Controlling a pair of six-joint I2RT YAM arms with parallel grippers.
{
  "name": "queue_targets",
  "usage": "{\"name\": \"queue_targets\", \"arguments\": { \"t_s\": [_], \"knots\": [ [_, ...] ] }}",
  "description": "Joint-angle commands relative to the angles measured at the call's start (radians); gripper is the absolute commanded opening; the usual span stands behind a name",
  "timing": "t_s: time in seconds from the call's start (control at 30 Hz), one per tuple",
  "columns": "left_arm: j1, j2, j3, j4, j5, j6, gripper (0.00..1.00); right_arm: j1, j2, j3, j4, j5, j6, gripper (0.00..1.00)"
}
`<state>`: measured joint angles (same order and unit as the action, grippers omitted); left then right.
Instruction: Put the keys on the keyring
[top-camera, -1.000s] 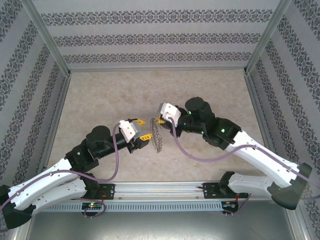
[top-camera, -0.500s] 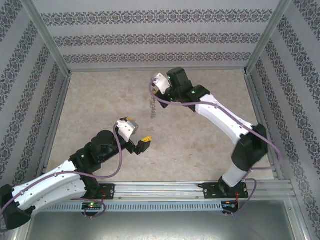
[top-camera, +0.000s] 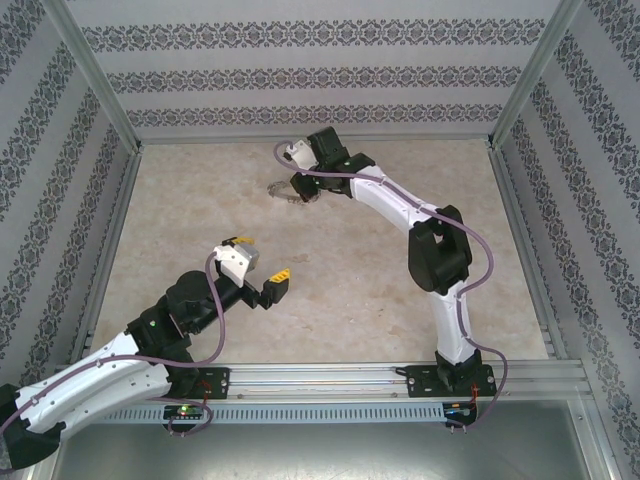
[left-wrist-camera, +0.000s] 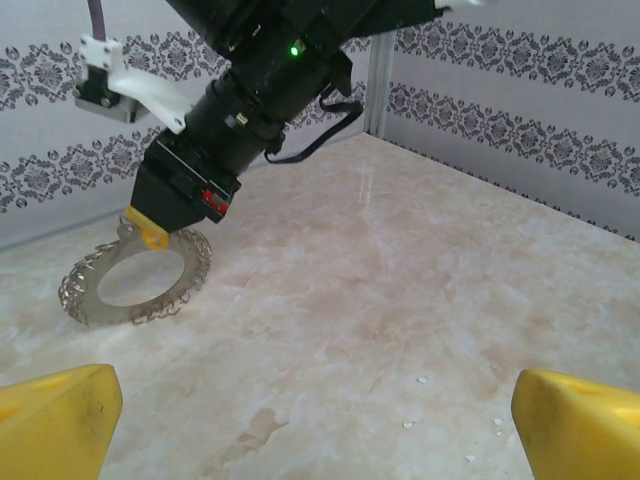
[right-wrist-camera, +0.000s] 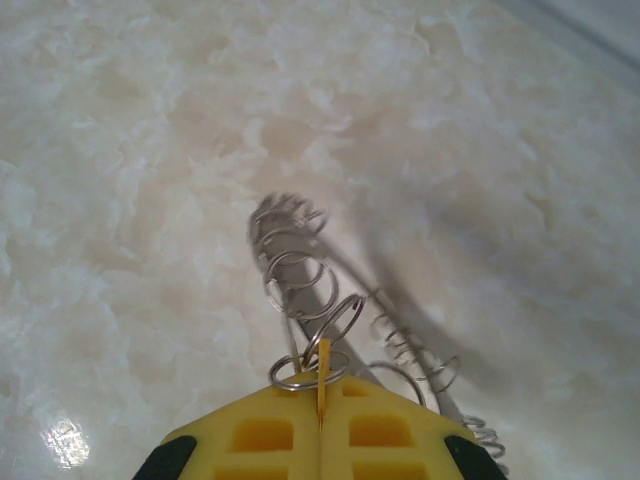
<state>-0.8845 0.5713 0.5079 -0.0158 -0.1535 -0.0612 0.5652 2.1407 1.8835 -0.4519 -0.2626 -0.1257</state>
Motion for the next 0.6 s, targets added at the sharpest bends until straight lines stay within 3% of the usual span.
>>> {"name": "queue_targets", "arguments": {
  "t_s": [0.0,0.57],
  "knots": [
    [-0.008,-0.007,-0.004,-0.008,-0.035,0.019,1.00,0.011,-0.026,-0.036,0.057,-0.038,0.052,0.00],
    [-0.001,0.033,0.065,-0.093,-0.103,0.105,1.00,0.014,-0.229,-0.575,0.291,-0.119,0.164,0.00]
  ]
}}
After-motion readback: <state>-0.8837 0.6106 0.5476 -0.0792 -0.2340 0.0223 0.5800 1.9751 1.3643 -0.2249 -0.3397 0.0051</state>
